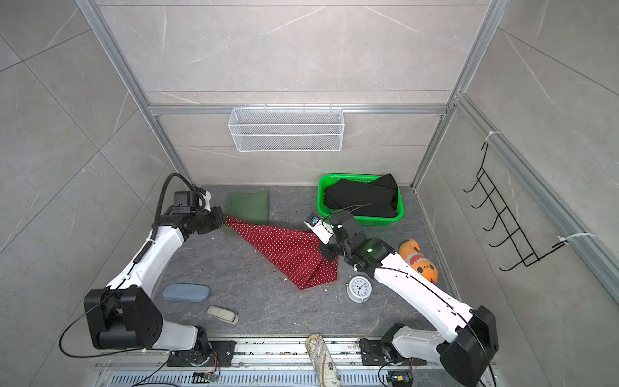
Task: Fold and stack skirts
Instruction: Fold the skirt at the center of the table.
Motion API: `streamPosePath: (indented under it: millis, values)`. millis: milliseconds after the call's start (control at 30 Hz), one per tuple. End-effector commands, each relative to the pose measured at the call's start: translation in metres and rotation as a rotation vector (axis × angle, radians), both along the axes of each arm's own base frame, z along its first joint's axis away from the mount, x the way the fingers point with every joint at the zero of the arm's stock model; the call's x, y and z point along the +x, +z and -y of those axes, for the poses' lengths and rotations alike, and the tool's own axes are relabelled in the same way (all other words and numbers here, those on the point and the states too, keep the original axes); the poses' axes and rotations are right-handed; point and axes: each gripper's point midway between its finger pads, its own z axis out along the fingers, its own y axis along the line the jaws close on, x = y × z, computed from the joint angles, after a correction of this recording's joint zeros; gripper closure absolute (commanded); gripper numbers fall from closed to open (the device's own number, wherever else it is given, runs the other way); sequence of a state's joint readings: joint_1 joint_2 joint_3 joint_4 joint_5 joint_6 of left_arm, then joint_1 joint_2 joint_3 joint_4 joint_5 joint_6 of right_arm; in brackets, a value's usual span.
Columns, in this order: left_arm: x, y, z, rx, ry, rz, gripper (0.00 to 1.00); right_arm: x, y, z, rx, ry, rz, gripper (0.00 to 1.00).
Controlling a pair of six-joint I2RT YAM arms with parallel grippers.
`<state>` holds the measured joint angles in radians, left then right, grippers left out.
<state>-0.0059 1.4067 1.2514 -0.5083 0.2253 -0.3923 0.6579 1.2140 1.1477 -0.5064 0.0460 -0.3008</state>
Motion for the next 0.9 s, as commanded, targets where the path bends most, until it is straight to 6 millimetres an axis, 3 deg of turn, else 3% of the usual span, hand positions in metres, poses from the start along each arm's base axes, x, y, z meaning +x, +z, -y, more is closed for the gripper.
streamPosePath:
  millis: [0,300,467,667,867]
  values:
    - [-0.008,0.07,0.003,-0.096,0.035,0.124,1.0,-0.002,0.029,0.034,-0.032,-0.135,0.004,1.0]
    - [-0.05,0.192,0.004,-0.202,0.073,0.414,1.0,-0.009,0.107,0.065,0.024,-0.227,0.168,1.0]
    - [-0.078,0.238,0.01,-0.233,0.031,0.532,1.0,-0.018,0.131,0.073,0.05,-0.238,0.199,1.0]
    - [-0.093,0.267,0.016,-0.259,-0.006,0.598,1.0,-0.024,0.147,0.079,0.068,-0.247,0.215,1.0]
    - [-0.078,0.275,0.02,-0.294,-0.021,0.606,1.0,-0.017,0.145,0.083,0.043,-0.281,0.232,1.0]
